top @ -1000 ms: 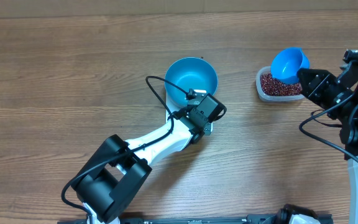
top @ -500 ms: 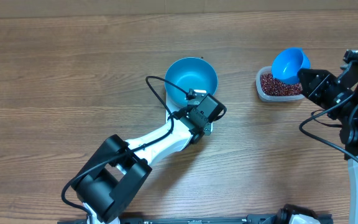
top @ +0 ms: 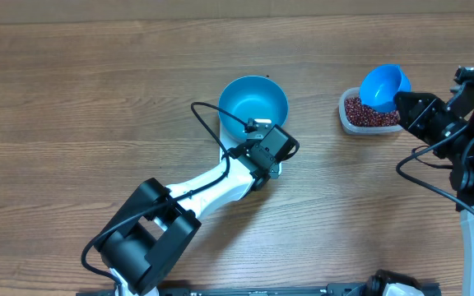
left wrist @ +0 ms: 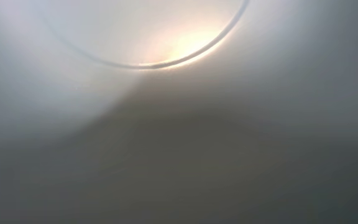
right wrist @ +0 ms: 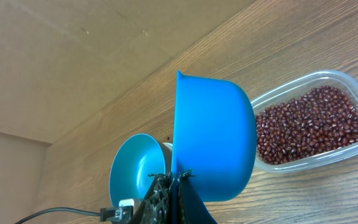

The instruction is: Scoop item into bowl and weigh 150g on scale

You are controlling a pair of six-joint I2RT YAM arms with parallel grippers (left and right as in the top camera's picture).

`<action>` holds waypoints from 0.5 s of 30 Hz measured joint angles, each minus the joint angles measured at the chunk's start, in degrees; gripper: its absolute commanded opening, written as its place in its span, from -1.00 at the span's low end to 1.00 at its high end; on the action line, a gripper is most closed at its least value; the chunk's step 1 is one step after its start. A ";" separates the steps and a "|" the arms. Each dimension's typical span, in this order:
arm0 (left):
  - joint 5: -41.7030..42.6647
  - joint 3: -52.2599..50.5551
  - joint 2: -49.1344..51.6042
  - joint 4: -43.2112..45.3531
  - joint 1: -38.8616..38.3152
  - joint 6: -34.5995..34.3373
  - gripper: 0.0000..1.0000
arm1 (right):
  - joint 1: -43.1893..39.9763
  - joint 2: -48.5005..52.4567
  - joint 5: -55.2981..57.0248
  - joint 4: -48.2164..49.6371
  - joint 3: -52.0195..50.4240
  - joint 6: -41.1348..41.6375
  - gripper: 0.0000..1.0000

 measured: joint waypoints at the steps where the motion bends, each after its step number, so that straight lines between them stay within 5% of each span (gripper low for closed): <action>1: -0.04 0.00 -0.02 -0.04 0.00 -0.52 -0.91 | 0.00 0.00 0.00 0.02 0.00 0.00 -0.93; 15: 2.69 0.66 -0.11 -0.17 0.37 2.73 -0.92 | 0.02 0.00 0.33 0.00 0.00 -0.02 -0.93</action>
